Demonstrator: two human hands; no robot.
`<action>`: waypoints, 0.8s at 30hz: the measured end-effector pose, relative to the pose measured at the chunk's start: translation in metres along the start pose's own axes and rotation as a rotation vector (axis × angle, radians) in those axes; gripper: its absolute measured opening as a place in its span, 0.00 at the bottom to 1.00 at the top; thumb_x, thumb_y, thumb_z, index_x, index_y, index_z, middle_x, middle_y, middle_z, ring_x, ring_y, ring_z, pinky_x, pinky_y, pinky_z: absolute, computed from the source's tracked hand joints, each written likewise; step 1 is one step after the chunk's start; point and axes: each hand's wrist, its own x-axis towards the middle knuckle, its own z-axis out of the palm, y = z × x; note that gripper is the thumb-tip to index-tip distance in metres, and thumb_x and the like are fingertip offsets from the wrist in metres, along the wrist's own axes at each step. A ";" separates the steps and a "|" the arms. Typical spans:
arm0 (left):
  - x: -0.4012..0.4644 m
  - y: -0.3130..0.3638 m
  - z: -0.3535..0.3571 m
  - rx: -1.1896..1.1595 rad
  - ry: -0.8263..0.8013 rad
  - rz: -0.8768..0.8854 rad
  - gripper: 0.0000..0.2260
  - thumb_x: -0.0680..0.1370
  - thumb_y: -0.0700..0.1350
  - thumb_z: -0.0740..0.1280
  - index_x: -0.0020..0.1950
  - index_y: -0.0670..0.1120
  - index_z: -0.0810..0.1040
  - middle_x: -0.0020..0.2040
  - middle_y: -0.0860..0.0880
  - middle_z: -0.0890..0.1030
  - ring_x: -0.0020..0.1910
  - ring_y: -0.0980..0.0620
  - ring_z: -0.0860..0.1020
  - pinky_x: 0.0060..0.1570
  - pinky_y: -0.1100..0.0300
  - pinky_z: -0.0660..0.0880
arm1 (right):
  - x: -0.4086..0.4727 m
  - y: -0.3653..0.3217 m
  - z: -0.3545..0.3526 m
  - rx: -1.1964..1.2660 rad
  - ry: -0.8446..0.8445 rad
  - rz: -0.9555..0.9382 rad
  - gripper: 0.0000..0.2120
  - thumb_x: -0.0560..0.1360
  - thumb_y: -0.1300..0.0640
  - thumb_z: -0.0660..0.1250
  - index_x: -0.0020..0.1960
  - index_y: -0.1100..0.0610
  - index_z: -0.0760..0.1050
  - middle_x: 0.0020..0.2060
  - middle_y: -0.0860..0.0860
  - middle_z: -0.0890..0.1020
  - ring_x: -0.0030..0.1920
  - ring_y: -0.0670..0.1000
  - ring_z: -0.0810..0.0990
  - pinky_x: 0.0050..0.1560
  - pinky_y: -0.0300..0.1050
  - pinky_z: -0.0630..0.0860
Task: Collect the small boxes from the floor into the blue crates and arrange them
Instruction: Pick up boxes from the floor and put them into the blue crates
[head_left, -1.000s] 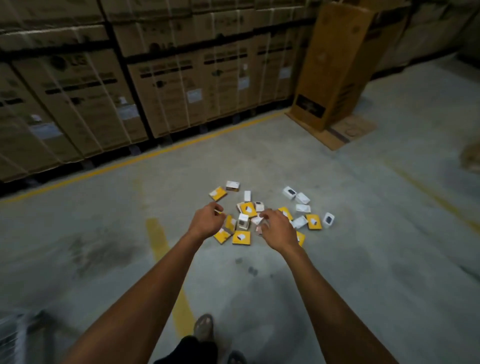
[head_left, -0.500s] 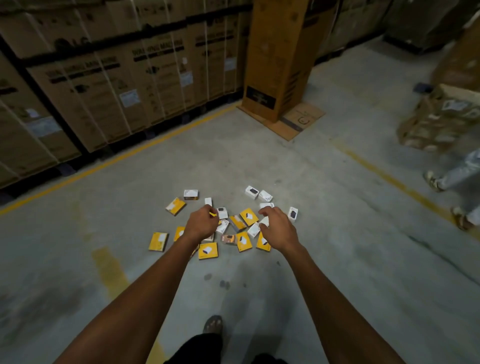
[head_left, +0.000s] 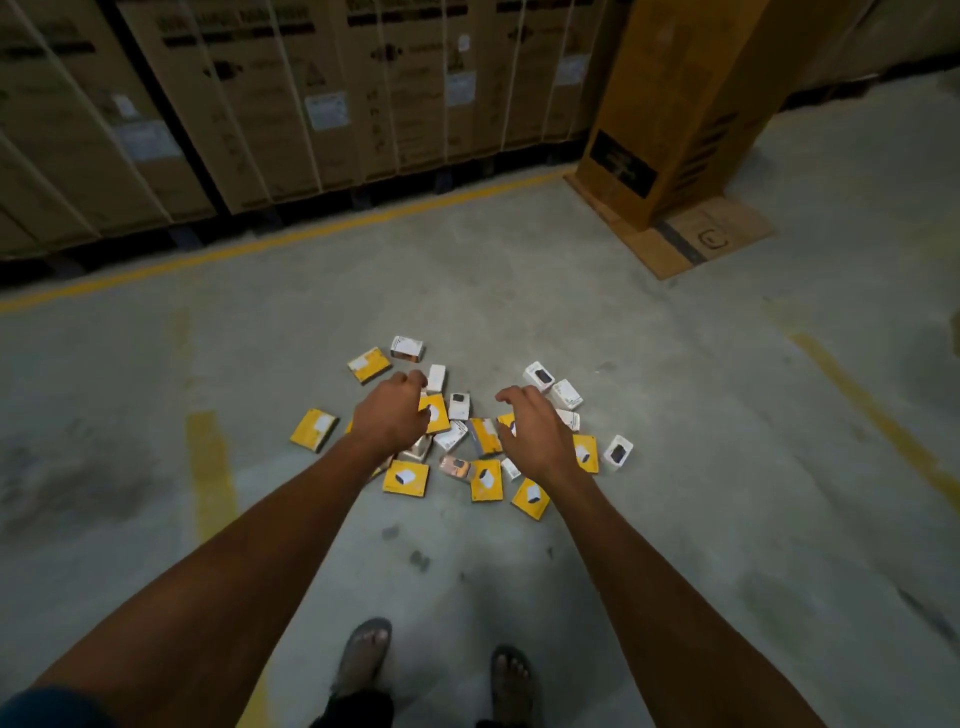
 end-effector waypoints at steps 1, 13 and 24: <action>0.011 -0.002 0.015 0.017 0.007 -0.007 0.20 0.79 0.51 0.70 0.69 0.48 0.72 0.65 0.43 0.78 0.63 0.40 0.78 0.58 0.42 0.79 | 0.011 0.013 0.011 -0.010 -0.008 -0.015 0.18 0.80 0.53 0.68 0.69 0.47 0.72 0.64 0.49 0.75 0.65 0.56 0.75 0.56 0.55 0.79; 0.118 -0.108 0.235 0.143 0.060 -0.063 0.24 0.80 0.54 0.72 0.71 0.47 0.71 0.67 0.43 0.74 0.65 0.39 0.75 0.56 0.42 0.79 | 0.101 0.153 0.237 -0.091 -0.060 -0.122 0.25 0.77 0.45 0.71 0.71 0.50 0.69 0.65 0.51 0.74 0.66 0.58 0.73 0.56 0.58 0.78; 0.207 -0.248 0.436 0.200 0.188 -0.080 0.27 0.79 0.56 0.72 0.73 0.46 0.69 0.67 0.41 0.73 0.65 0.38 0.76 0.57 0.42 0.78 | 0.176 0.271 0.457 -0.124 -0.002 -0.173 0.35 0.73 0.39 0.75 0.73 0.52 0.68 0.67 0.53 0.74 0.67 0.59 0.72 0.60 0.56 0.76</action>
